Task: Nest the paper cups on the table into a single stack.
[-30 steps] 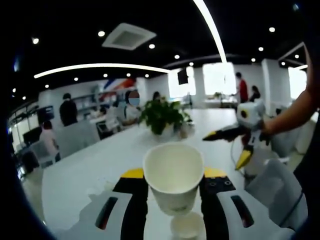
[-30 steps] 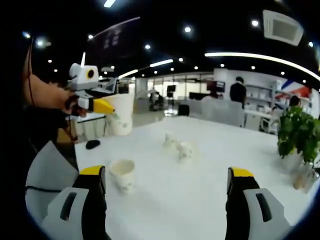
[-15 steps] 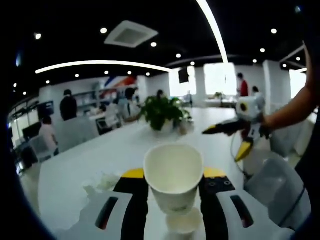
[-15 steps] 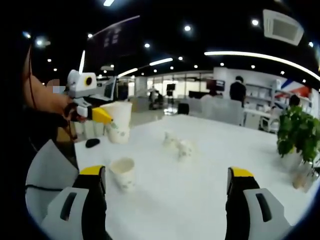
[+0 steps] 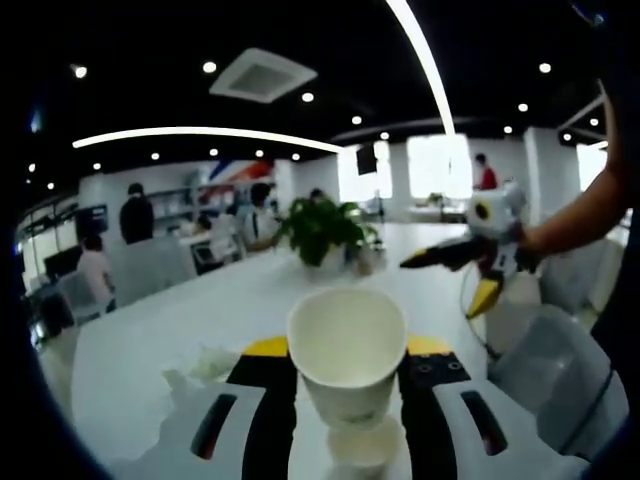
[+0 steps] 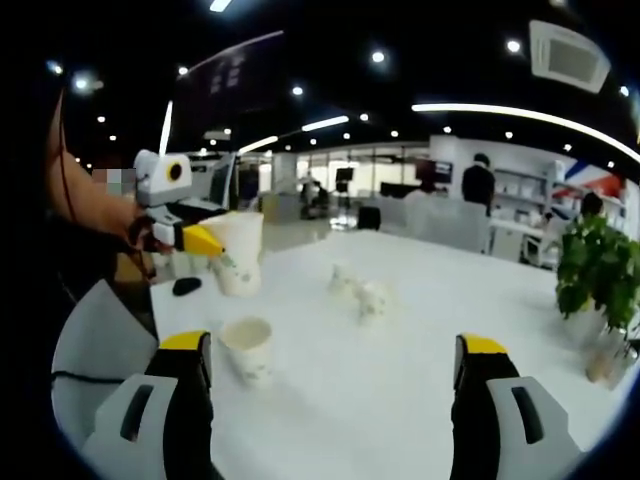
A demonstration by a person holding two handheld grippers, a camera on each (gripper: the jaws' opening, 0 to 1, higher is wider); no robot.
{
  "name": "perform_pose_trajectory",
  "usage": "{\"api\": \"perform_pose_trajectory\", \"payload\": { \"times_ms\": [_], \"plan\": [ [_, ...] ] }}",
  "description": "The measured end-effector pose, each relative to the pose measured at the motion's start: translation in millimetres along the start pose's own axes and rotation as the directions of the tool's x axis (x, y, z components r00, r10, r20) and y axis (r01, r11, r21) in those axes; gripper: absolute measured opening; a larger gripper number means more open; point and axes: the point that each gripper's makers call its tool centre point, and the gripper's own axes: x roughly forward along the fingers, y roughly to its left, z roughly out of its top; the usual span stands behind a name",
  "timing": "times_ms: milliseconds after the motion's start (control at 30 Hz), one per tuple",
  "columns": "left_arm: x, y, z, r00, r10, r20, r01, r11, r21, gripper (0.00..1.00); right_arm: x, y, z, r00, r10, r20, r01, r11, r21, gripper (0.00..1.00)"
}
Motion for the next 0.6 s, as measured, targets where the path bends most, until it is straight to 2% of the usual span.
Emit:
{"api": "perform_pose_trajectory", "payload": {
  "times_ms": [400, 600],
  "plan": [
    [3.1, -2.0, -13.0, 1.000, 0.003, -0.008, -0.003, 1.000, -0.005, 0.38, -0.9, 0.7, -4.0, 1.000, -0.001, -0.009, 0.001, 1.000, 0.007, 0.99],
    [7.2, -3.5, -24.5, 1.000, 0.002, -0.016, -0.002, 1.000, -0.006, 0.38, -1.4, 0.7, -5.2, 1.000, -0.003, -0.011, 0.004, 1.000, 0.012, 0.99]
  ]
}}
